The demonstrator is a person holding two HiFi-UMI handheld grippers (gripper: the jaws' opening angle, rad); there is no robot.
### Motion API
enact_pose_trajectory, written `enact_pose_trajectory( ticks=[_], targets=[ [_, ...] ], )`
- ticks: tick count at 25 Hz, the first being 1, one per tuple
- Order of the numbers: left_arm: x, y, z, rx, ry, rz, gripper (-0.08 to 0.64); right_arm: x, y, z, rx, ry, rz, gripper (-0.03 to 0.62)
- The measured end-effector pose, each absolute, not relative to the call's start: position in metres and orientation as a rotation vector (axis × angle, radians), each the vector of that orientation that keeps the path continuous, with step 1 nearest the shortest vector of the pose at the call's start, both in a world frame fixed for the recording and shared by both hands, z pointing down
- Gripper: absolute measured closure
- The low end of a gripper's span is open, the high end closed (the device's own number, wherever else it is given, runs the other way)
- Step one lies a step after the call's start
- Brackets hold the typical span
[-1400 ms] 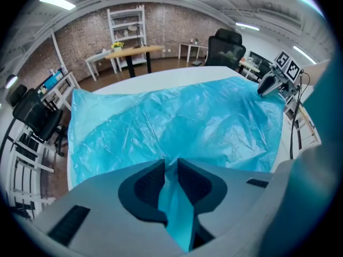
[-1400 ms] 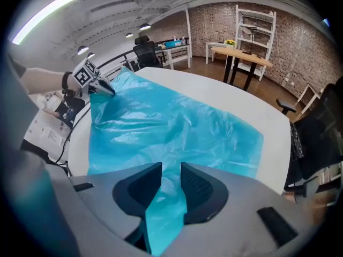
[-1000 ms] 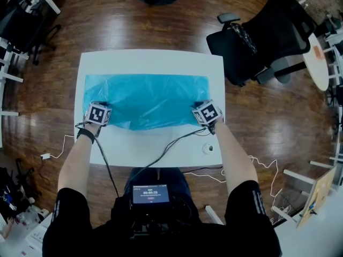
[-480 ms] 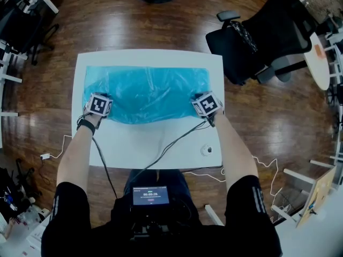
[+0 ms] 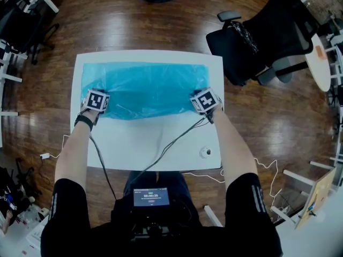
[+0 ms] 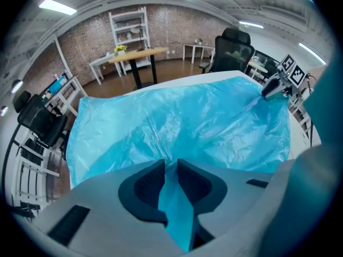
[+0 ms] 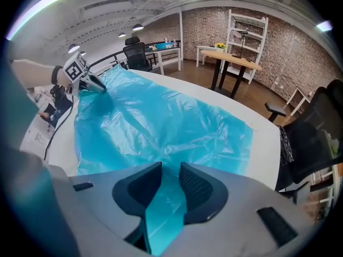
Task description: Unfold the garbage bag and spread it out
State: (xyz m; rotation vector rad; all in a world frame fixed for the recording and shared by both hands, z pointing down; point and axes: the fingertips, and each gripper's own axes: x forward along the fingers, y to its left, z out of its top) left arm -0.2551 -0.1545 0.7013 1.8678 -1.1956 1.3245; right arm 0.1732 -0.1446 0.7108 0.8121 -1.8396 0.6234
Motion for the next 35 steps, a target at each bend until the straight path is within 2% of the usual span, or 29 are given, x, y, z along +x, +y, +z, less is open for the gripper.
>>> enact_pose_trajectory(
  ticks=[16,26,35],
  targets=[
    [-0.249,-0.178,0.696,1.876,-1.209,1.301,0.477,0.179,-0.166,0.715,0.823,-1.822,0.63,0.452],
    [-0.252,-0.207,0.65,1.979,-1.28,1.255,0.477,0.175,-0.166,0.712,0.837,-1.834,0.639,0.449],
    [-0.28,-0.239,0.657,1.924,-1.308,1.334,0.314,0.185,-0.163,0.72,0.836,-1.803,0.633,0.449]
  ],
)
